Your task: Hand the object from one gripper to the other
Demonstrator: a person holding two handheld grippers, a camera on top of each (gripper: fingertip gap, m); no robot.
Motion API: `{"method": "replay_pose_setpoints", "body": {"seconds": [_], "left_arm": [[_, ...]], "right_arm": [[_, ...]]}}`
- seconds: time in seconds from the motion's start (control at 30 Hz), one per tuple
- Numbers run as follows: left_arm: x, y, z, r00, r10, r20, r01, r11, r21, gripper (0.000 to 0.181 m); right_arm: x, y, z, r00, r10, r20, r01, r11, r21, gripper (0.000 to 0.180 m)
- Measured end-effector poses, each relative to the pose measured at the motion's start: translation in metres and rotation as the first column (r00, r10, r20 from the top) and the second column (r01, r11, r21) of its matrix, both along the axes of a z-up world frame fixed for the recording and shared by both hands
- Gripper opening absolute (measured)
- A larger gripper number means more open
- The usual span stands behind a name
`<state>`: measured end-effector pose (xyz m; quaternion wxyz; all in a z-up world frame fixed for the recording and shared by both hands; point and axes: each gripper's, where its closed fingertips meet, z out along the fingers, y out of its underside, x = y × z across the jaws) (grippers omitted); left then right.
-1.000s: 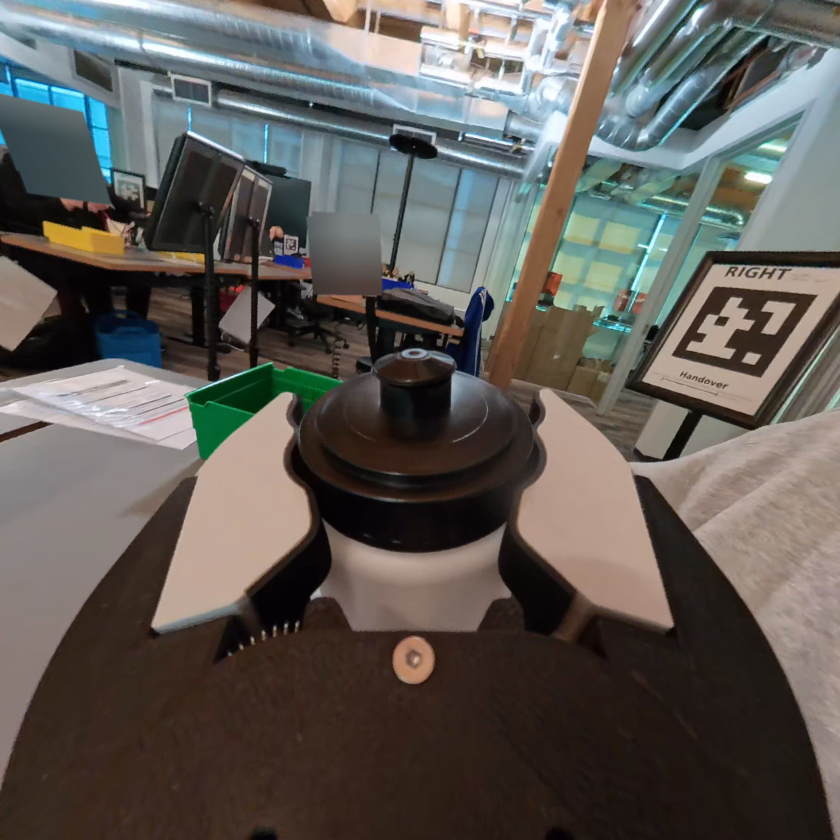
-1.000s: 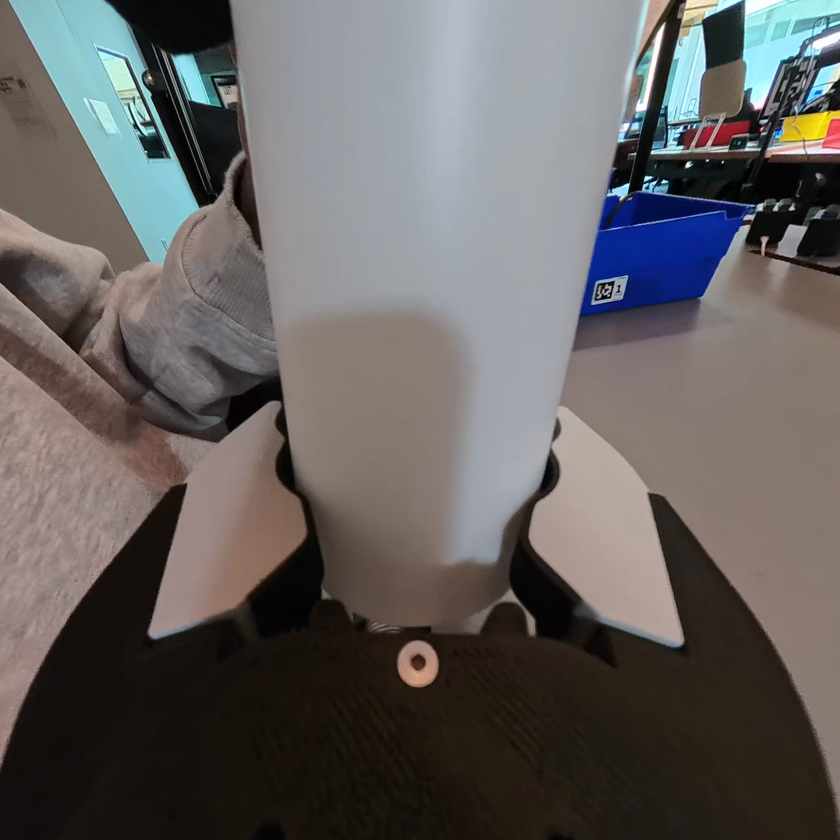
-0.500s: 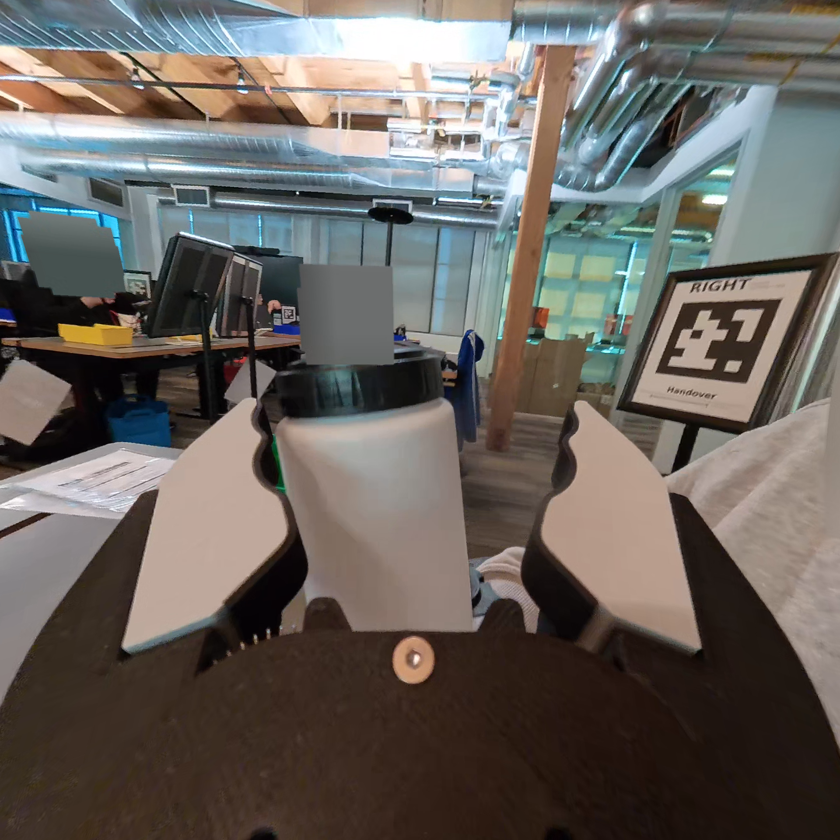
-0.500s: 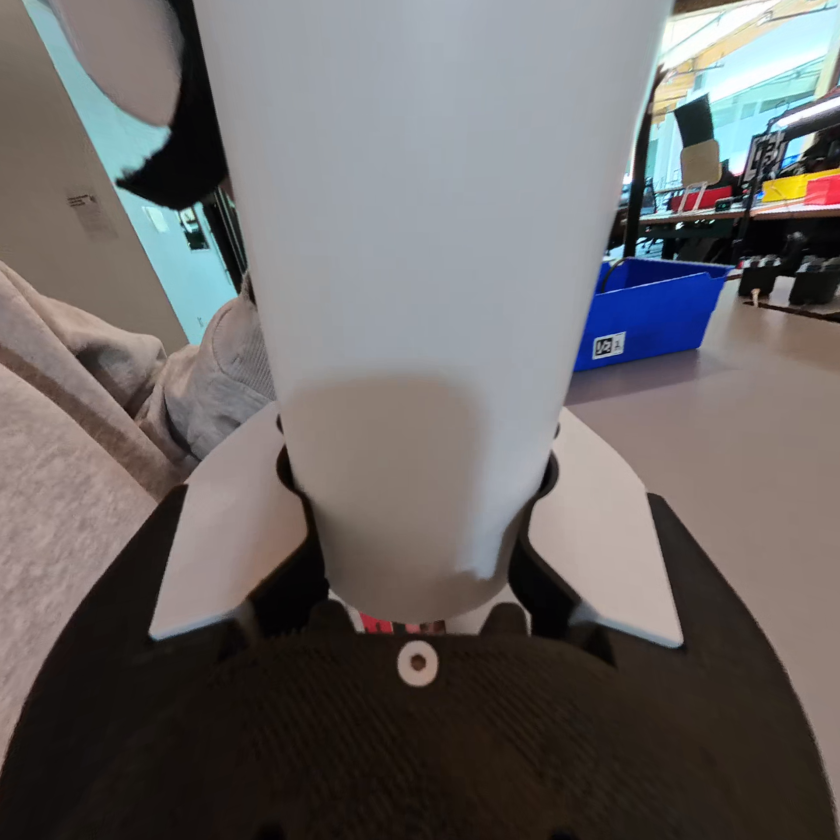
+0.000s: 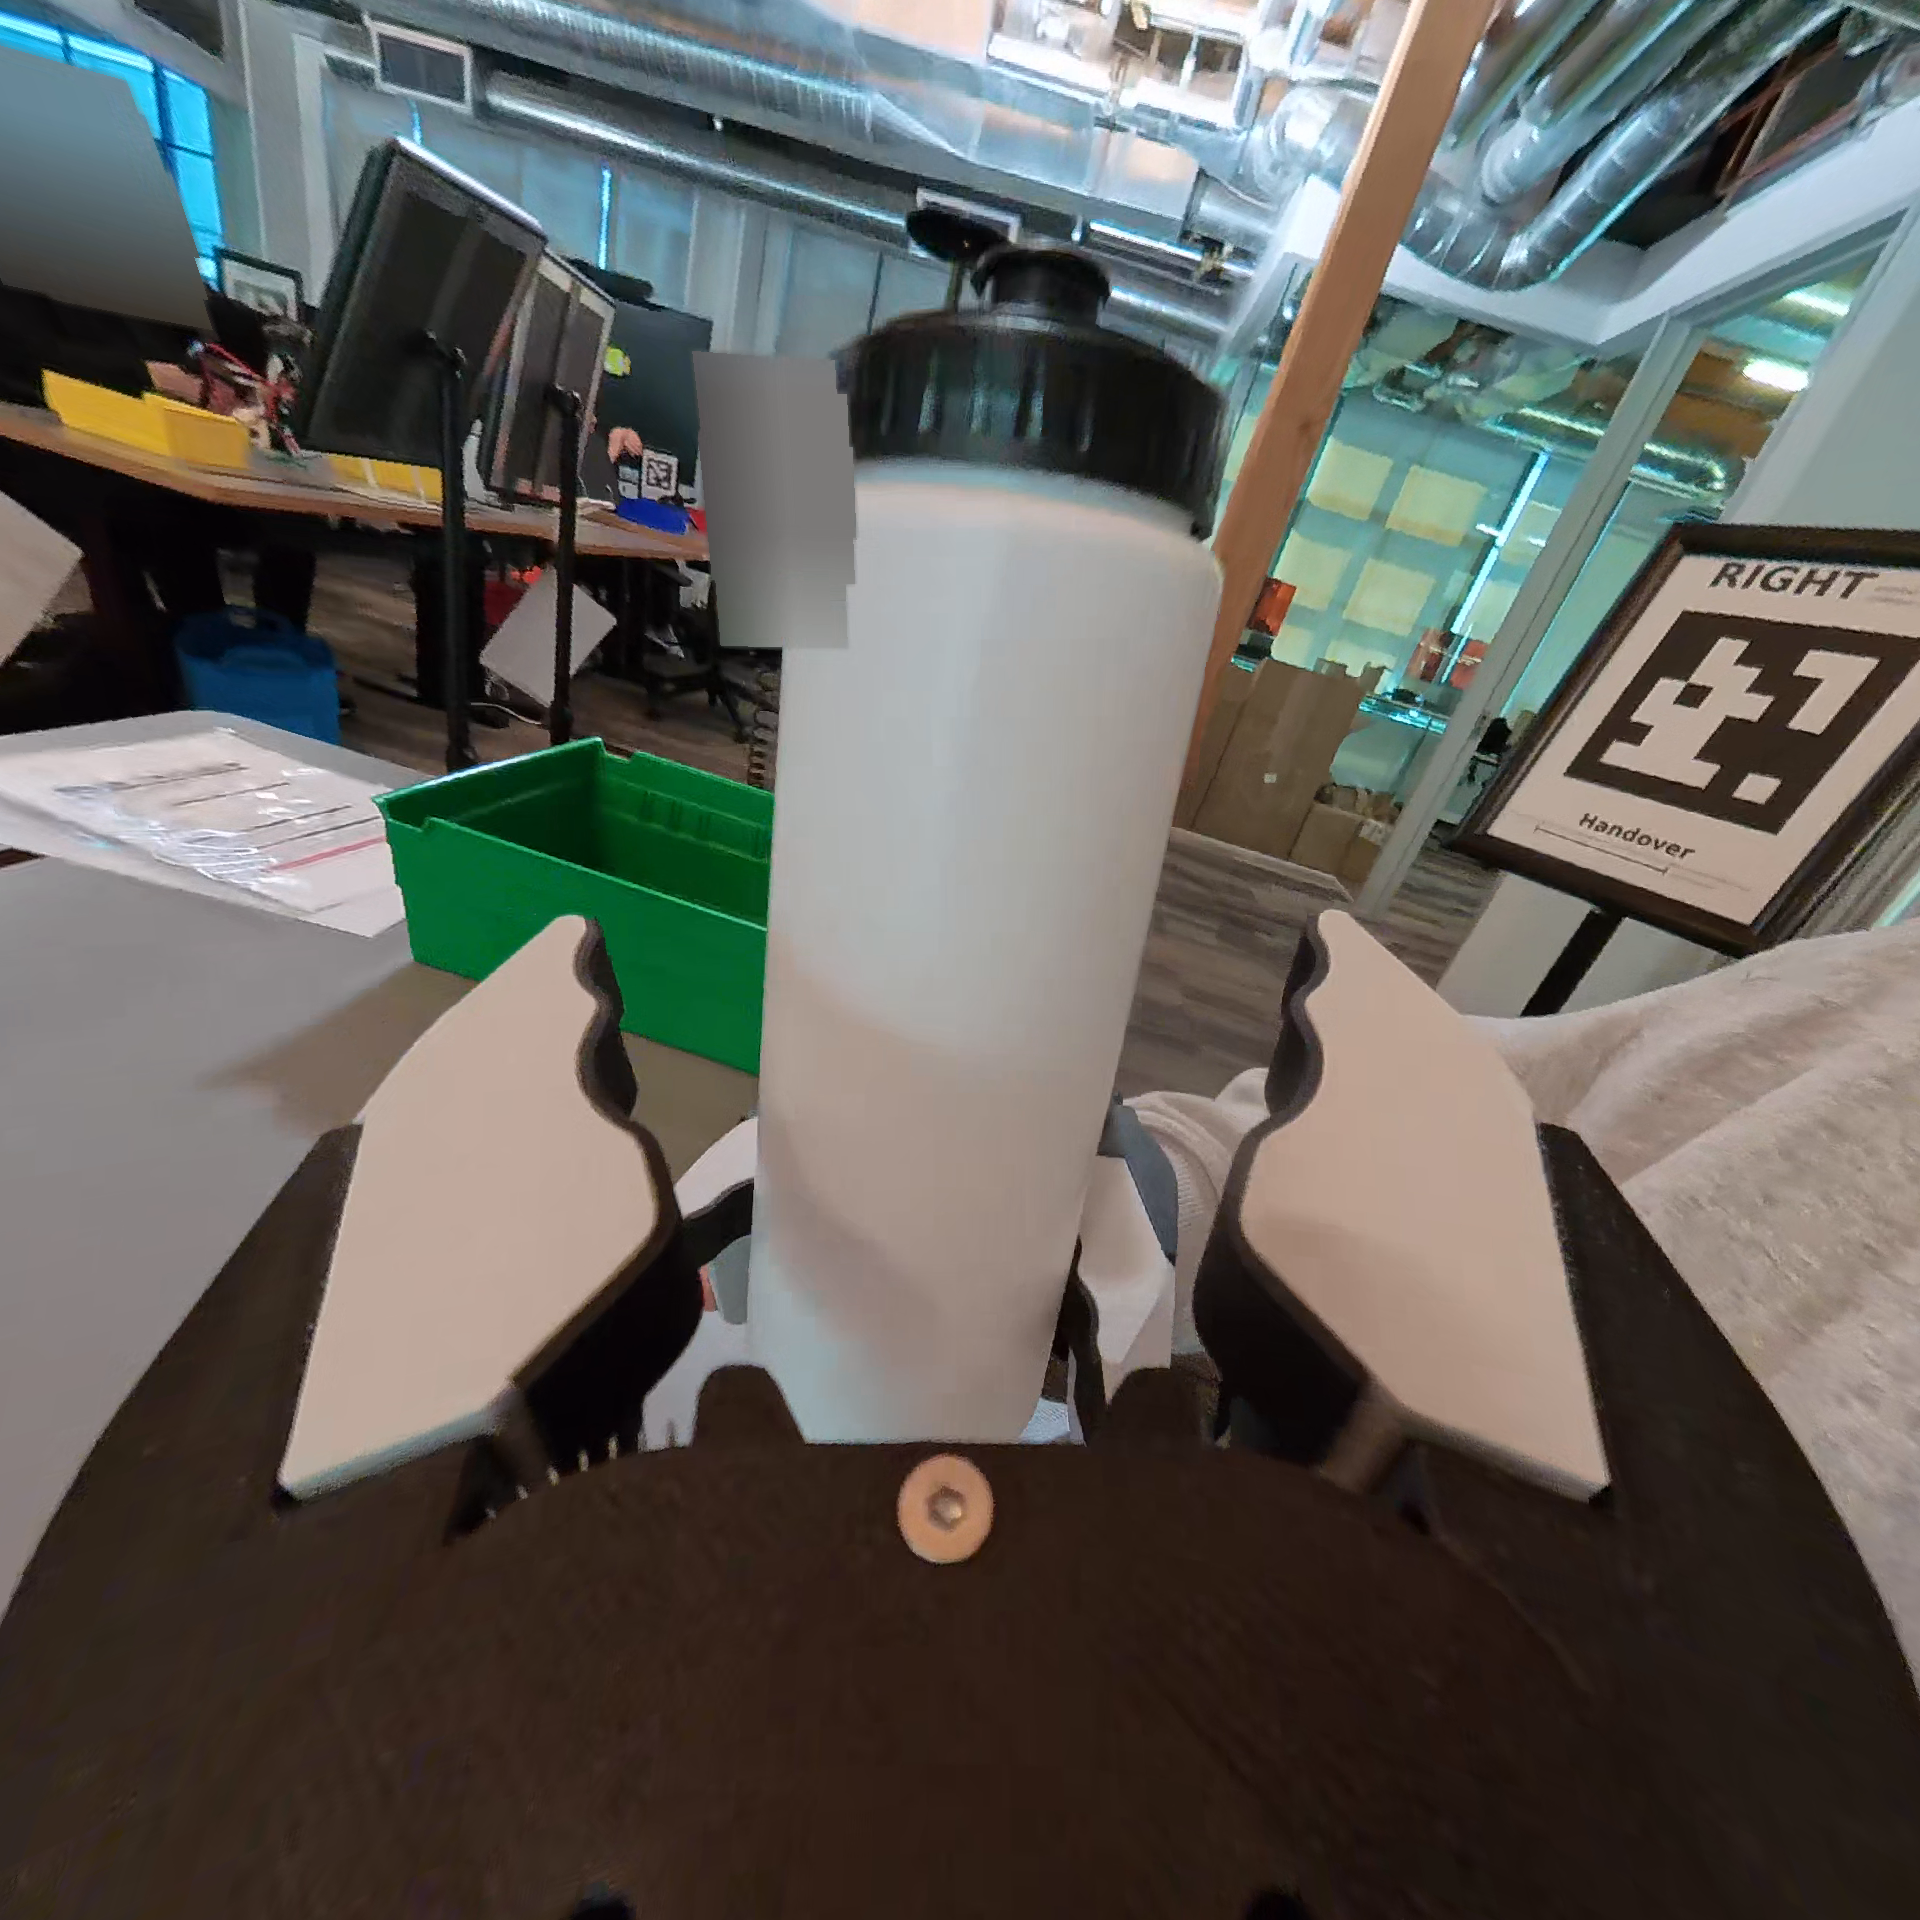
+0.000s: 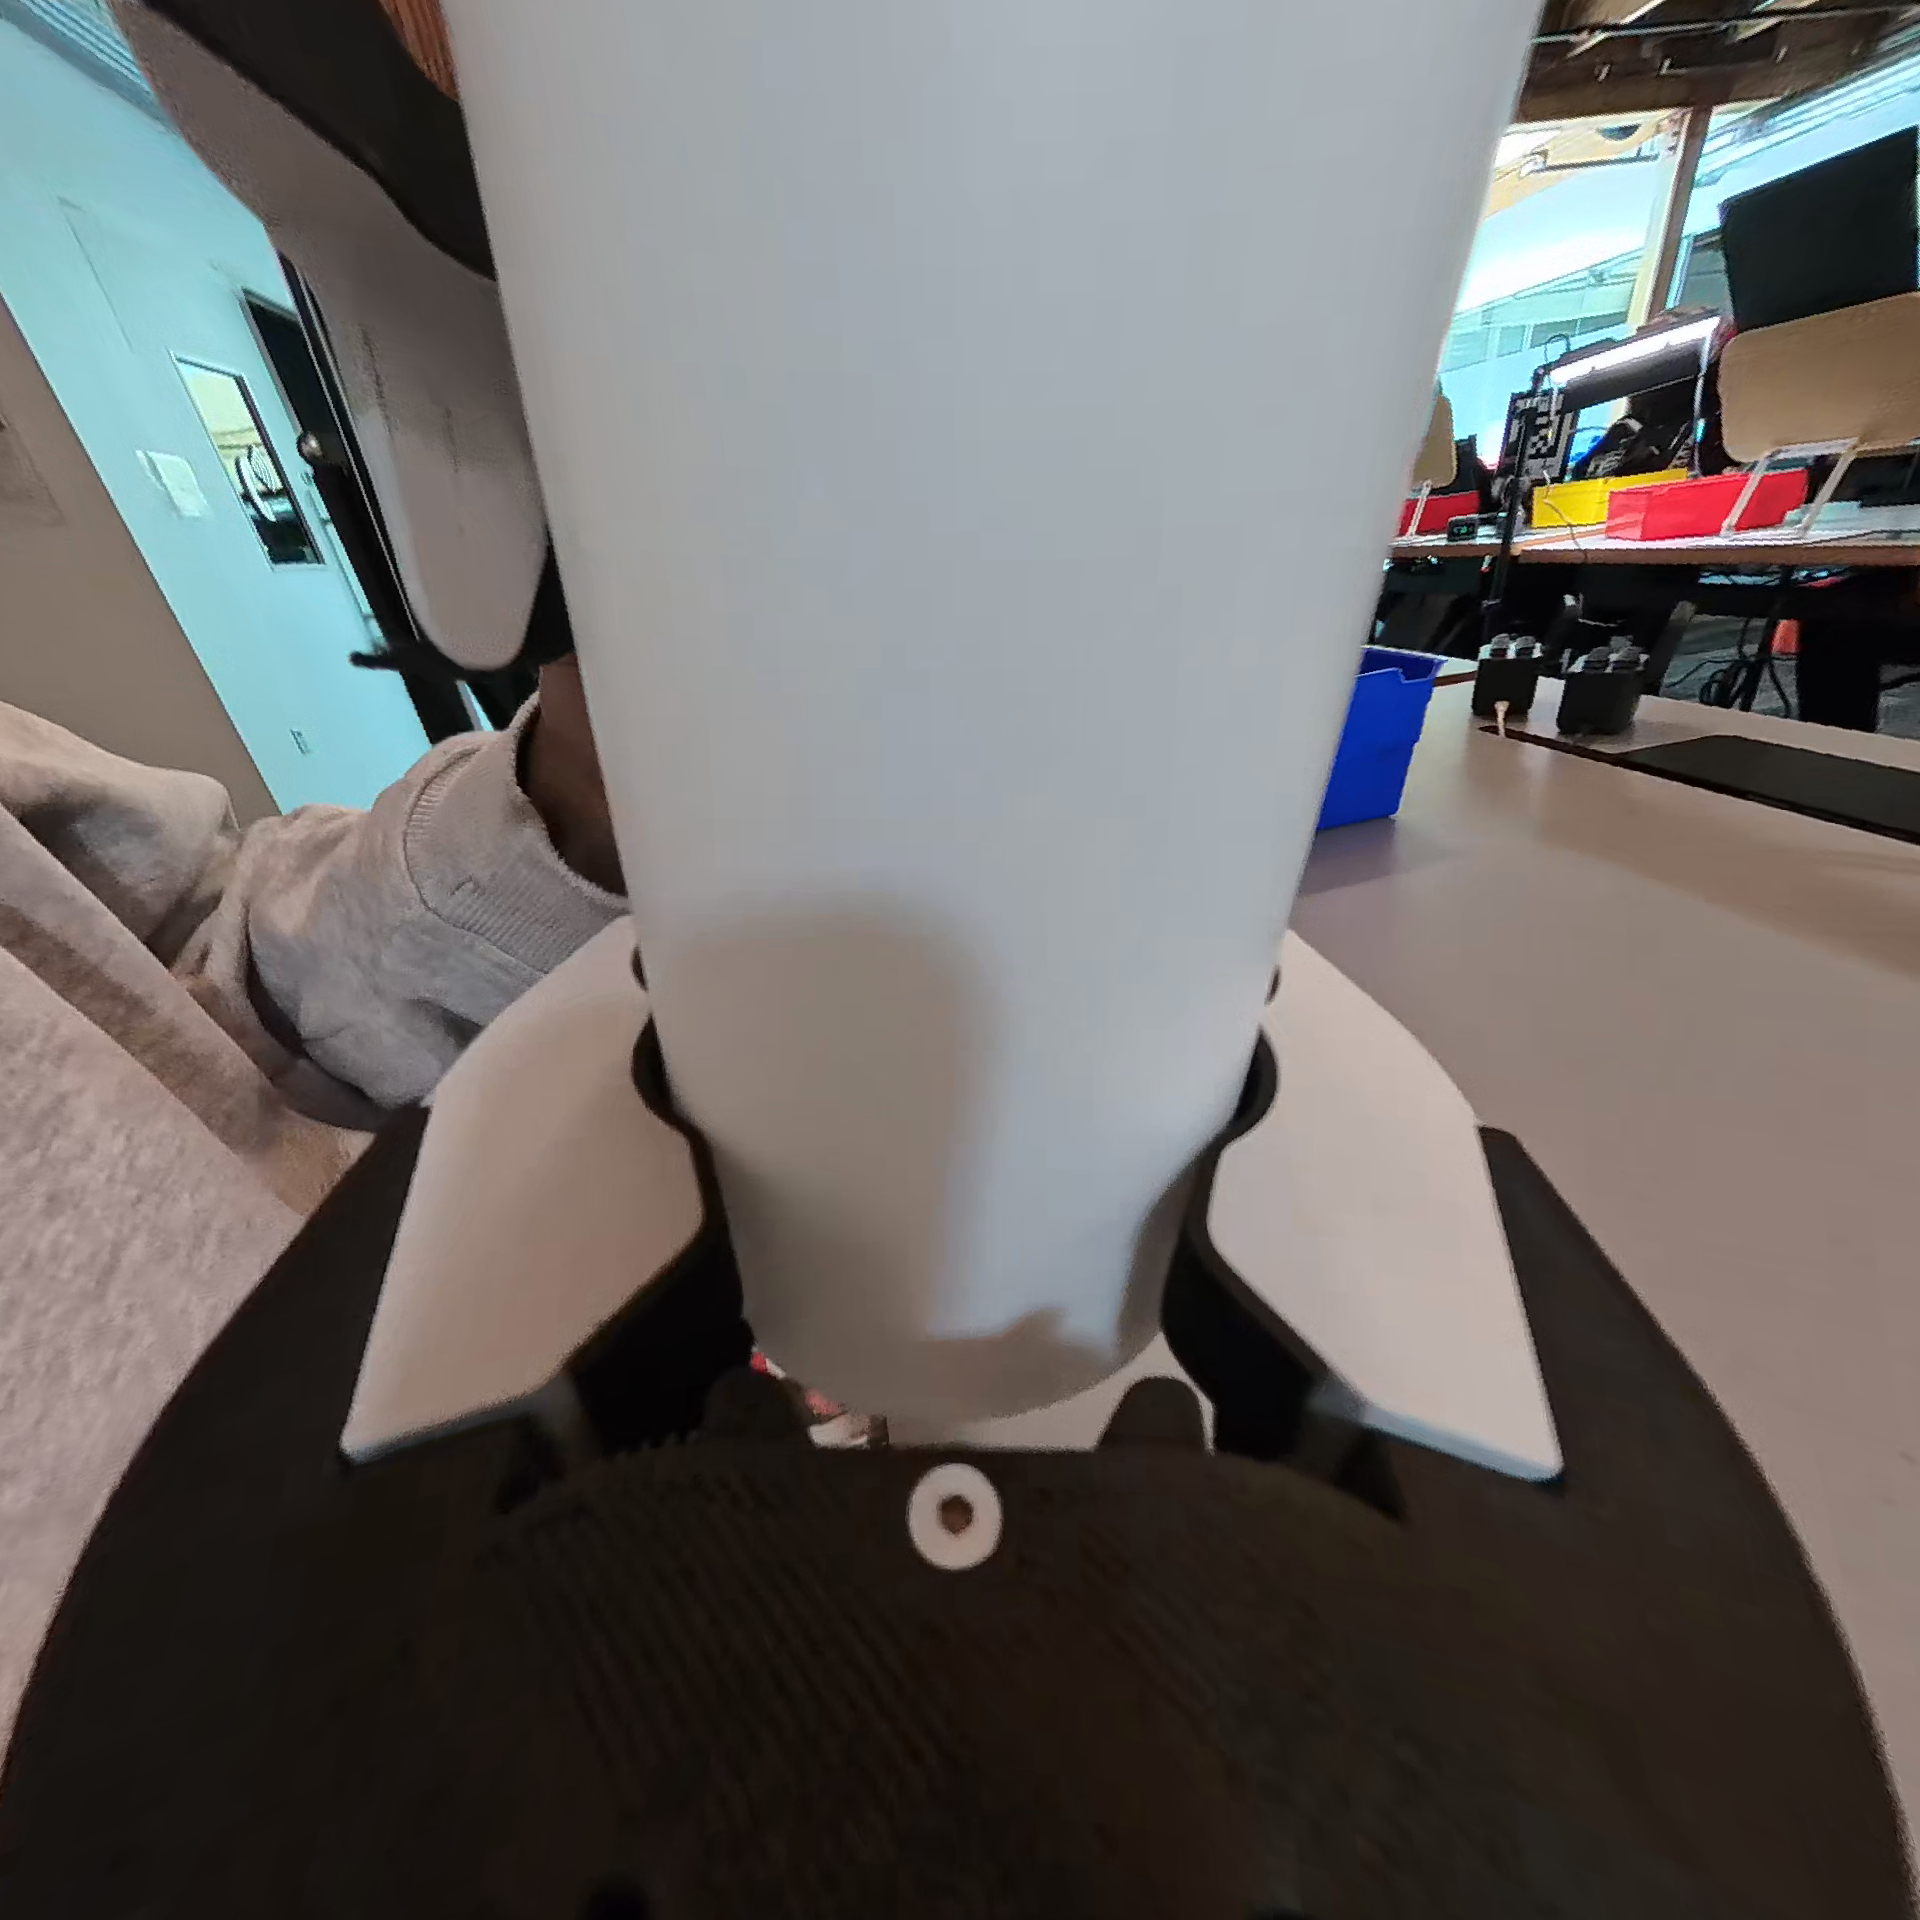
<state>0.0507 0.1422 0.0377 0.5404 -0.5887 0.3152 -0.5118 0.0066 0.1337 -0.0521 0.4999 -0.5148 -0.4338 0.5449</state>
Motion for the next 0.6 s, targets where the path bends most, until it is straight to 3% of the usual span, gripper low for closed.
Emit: {"method": "replay_pose_setpoints", "body": {"seconds": [0.1, 0.27, 0.47, 0.6], "left_arm": [[0.007, -0.003, -0.007, 1.000, -0.008, -0.008, 0.008, 1.000, 0.027, 0.111], [0.016, -0.004, -0.022, 0.998, 0.008, -0.066, -0.003, 0.998, 0.066, 0.111], [0.018, -0.007, -0.026, 0.998, 0.006, -0.057, 0.000, 0.996, 0.090, 0.091], [0.016, -0.007, -0.027, 0.997, 0.028, -0.066, -0.020, 0.992, 0.124, 0.090]], "right_arm": [[-0.003, -0.003, -0.005, 0.999, -0.001, 0.033, 0.000, 1.000, 0.023, 0.106], [-0.007, -0.007, -0.011, 0.996, -0.007, 0.086, 0.000, 0.997, 0.074, 0.106], [-0.010, -0.009, -0.014, 0.996, 0.002, 0.093, -0.008, 0.998, 0.067, 0.106], [-0.011, -0.009, -0.016, 0.996, 0.003, 0.091, -0.010, 0.997, 0.074, 0.107]]}}
